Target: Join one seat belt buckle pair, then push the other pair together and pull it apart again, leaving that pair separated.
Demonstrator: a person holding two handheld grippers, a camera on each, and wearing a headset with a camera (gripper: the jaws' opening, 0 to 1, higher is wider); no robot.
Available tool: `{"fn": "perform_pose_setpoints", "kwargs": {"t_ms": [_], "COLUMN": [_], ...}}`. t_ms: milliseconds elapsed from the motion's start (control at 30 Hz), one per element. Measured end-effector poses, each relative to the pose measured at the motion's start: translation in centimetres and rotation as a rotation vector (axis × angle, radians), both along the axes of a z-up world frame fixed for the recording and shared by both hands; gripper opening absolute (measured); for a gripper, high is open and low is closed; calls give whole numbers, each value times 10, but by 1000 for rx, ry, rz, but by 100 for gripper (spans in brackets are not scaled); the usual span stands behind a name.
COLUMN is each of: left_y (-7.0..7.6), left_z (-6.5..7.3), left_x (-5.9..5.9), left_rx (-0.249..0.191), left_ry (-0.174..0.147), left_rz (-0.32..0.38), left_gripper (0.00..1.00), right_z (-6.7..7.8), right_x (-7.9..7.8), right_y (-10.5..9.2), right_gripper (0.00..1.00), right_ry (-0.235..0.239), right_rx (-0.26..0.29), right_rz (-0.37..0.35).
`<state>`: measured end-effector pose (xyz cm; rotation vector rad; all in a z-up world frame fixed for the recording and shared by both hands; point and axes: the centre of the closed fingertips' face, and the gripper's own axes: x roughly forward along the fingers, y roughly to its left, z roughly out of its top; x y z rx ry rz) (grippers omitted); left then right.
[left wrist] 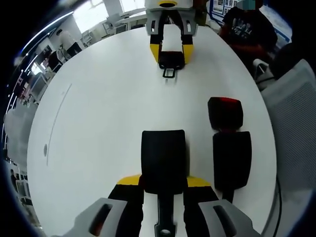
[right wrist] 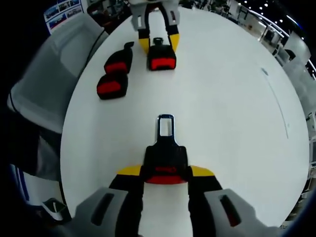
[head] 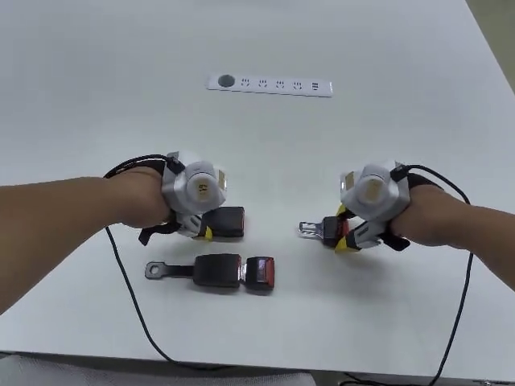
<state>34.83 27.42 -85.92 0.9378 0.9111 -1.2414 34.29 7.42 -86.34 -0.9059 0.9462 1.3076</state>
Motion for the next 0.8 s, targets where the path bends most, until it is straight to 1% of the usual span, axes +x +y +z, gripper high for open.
{"fn": "perform_pose_setpoints", "kwargs": {"t_ms": [100, 467, 533, 667, 800], "left_y": [1, 1, 1, 1, 1], "left_z": [-2, -3, -3, -4, -4], "left_x": [1, 1, 1, 1, 1], "left_rx": [9, 0, 2, 14, 17], "left_ry": [1, 7, 6, 1, 2], "left_rz": [-9, -10, -13, -24, -27], "left_gripper": [31, 31, 31, 31, 31], "right_z": [0, -3, -2, -3, -4], "right_x": [0, 6, 7, 7, 8], "right_y": [9, 58, 68, 91, 98], "right_gripper": [35, 35, 35, 35, 35], "right_ry": [-1, -10, -8, -10, -5], "right_rx": [20, 31, 48, 62, 52], "right_rz": [-16, -7, -20, 4, 22]}}
